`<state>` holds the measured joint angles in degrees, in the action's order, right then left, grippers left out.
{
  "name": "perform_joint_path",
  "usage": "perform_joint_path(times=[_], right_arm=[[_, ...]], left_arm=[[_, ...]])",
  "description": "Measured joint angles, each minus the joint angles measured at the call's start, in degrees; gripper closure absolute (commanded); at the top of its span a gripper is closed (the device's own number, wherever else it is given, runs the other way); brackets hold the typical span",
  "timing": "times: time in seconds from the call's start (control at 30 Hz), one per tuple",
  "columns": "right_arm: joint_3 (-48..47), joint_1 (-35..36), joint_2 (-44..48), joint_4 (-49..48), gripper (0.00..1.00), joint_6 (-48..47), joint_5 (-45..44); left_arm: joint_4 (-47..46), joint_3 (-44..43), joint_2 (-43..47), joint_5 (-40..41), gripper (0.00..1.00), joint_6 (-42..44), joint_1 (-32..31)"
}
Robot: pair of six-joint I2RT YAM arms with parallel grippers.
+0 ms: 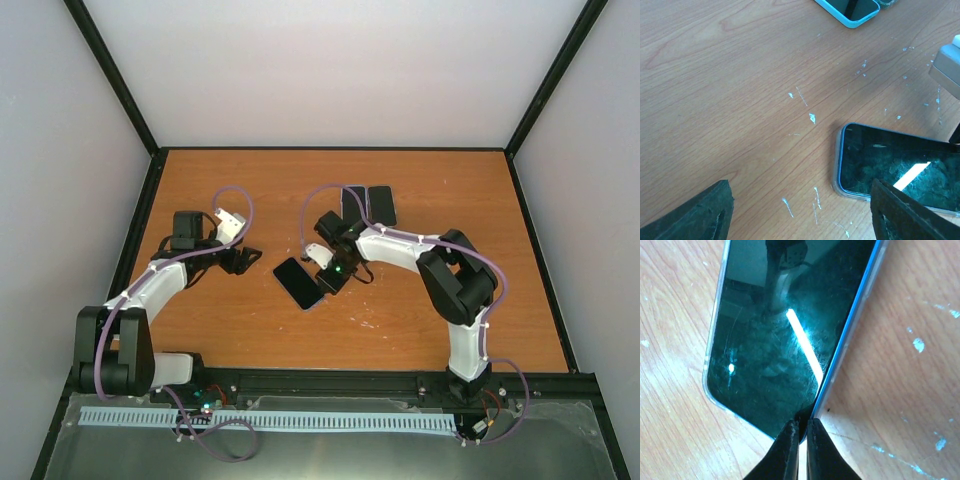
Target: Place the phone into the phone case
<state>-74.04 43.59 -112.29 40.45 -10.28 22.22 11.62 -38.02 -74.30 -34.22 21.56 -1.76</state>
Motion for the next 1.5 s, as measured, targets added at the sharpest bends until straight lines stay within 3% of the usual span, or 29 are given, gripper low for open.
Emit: perform_joint_path(times=[0.77, 1.0, 1.27, 1.4, 1.5], right_arm=[[-1.11, 3.65, -1.73, 1.81, 0.96, -0.90, -7.17], [-2.86, 4.66, -1.92, 3.54, 0.79, -0.72, -8.20], [-4.87, 6.82, -1.25, 5.79, 0.34, -0.42, -8.39], [-4.61, 7.19, -1.55, 4.98, 0.18, 0.26, -8.48], [-4.42, 7.19, -1.66, 4.48, 0.18, 0.92, -8.17]], left_arm=[[0.02, 0.00, 0.02, 0.46, 0.24, -0.02, 0.00], [0.09, 0.00, 0.35, 0.74, 0.22, -0.46, 0.00], [0.37, 0.00, 0.35, 0.81, 0.21, -2.16, 0.15], [0.35, 0.00, 0.35, 0.81, 0.19, -3.30, 0.70], [0.33, 0.00, 0.35, 0.85, 0.18, -4.33, 1.20]])
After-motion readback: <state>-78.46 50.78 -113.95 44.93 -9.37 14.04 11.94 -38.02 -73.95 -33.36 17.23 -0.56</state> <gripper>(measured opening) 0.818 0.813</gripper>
